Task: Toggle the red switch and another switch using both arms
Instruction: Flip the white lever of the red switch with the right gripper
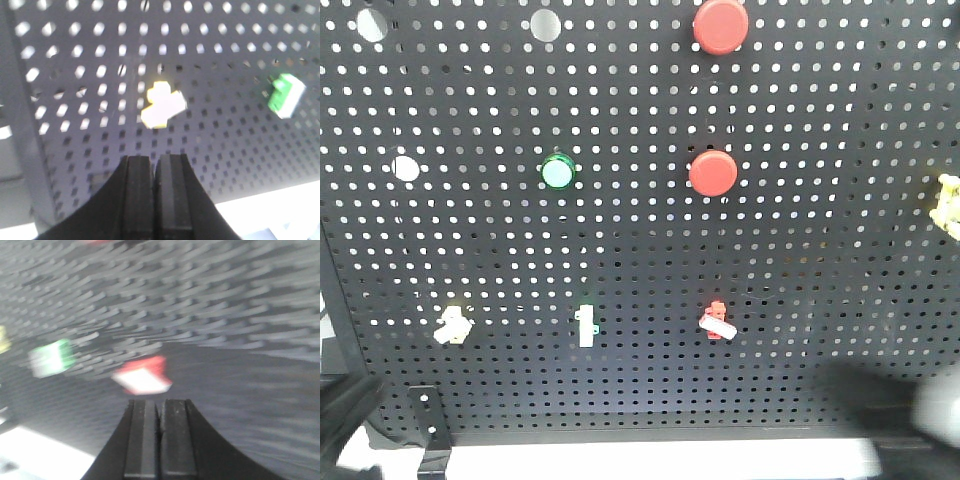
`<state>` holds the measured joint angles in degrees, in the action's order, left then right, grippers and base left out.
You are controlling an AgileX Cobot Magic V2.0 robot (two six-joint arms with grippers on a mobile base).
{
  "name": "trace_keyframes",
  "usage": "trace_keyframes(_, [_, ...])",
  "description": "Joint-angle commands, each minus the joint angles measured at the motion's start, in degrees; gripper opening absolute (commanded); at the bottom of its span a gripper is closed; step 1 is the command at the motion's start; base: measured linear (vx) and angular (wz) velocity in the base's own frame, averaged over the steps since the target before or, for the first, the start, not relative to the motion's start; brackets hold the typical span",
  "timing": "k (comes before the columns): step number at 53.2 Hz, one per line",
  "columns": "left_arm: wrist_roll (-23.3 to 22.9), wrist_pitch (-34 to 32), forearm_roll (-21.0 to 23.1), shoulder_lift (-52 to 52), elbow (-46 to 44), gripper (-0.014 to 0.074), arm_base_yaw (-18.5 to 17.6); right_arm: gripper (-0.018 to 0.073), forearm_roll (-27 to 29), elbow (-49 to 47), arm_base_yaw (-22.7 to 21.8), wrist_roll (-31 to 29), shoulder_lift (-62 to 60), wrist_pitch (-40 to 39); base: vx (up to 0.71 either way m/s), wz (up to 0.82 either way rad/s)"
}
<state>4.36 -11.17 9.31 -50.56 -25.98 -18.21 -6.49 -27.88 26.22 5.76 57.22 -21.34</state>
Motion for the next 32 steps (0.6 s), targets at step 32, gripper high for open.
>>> trace_keyframes(32, [-0.4,-5.0,-0.1,3.1,-0.5,0.0003,-0.3,-0.0006,-0.1,-20.3,1.1,1.7,23.0,-9.3,0.0,0.0])
